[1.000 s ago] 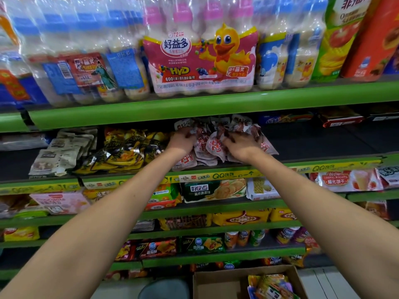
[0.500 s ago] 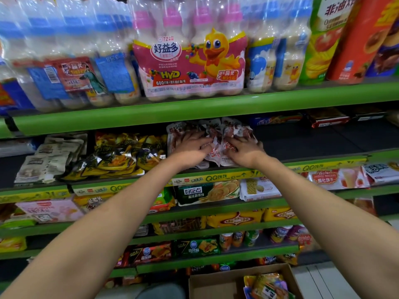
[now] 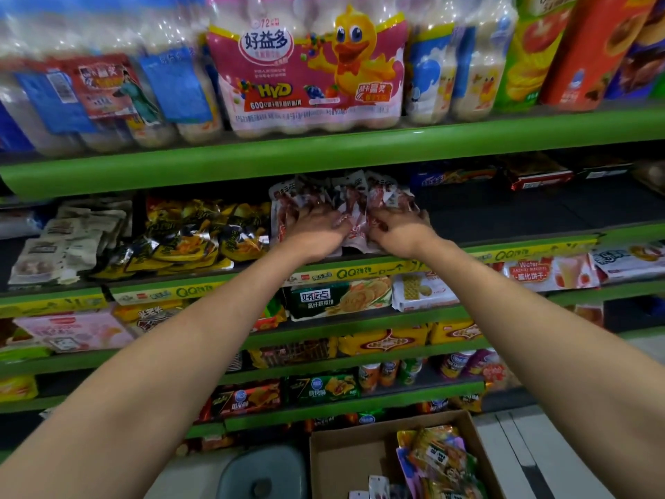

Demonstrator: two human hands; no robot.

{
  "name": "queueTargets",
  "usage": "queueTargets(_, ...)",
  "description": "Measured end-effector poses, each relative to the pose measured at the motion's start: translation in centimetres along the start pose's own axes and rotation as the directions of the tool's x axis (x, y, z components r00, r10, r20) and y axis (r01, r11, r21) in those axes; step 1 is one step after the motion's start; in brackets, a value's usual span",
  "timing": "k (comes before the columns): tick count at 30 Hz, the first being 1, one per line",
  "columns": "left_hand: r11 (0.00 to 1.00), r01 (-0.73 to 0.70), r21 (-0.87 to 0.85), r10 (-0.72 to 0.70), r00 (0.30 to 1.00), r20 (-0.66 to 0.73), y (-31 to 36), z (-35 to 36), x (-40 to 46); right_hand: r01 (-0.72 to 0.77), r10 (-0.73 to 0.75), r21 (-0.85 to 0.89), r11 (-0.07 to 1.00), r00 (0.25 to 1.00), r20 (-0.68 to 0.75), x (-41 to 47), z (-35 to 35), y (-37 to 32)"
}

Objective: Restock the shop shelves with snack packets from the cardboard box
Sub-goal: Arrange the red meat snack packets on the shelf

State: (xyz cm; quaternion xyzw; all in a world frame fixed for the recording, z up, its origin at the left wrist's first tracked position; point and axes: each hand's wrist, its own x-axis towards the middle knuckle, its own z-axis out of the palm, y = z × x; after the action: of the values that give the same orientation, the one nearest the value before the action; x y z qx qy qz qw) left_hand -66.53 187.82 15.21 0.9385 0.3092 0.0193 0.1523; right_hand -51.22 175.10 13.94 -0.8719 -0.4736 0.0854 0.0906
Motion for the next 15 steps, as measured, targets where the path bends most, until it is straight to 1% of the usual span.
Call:
queueTargets(2, 1.0, -0.005, -0.013, 0.004, 1.0, -0.015, 0.1, 0.0, -0.4, -0.009, 0.01, 0.042, 0.999, 1.0, -0.022, -0.2, -0.1, 0.0)
queueTargets(5, 1.0, -0.004, -0.027, 0.004, 1.0, -0.028, 0.1, 0.0, -0.6, 0.007, -0.007, -0.014, 1.0, 1.0, 0.0, -0.7, -0.3, 0.0)
queueTargets(7, 0.998, -0.015, -0.053, 0.014, 1.0, -0.013, 0.1, -0.1, -0.8, 0.004, -0.005, -0.015, 1.0, 1.0, -0.02, -1.2, -0.4, -0.2)
queueTargets(9, 0.994, -0.027, -0.111, 0.022, 0.999, -0.042, 0.3, -0.5, -1.1, 0.017, -0.012, 0.048, 0.999, 0.994, -0.105, -2.1, -0.6, -0.8)
queueTargets(11, 0.982, -0.042, -0.183, 0.015, 0.989, -0.148, 0.3, -0.9, -1.7, 0.061, -0.028, 0.144, 0.988, 0.974, -0.225, -3.5, -0.5, -1.3)
queueTargets(13, 0.976, -0.109, -0.187, 0.059, 0.965, -0.257, 0.1, -0.9, -2.6, 0.107, -0.04, 0.204, 0.973, 0.95, -0.309, -5.1, 0.2, -1.6)
queueTargets(14, 0.975, -0.155, -0.158, 0.111, 0.96, -0.258, -0.1, -0.8, -3.1, 0.118, -0.052, 0.199, 0.973, 0.949, -0.31, -5.7, 0.7, -1.7)
queueTargets(15, 0.973, -0.199, -0.114, 0.171, 0.961, -0.219, -0.3, -0.6, -3.4, 0.126, -0.07, 0.179, 0.976, 0.954, -0.291, -6.1, 1.1, -1.9)
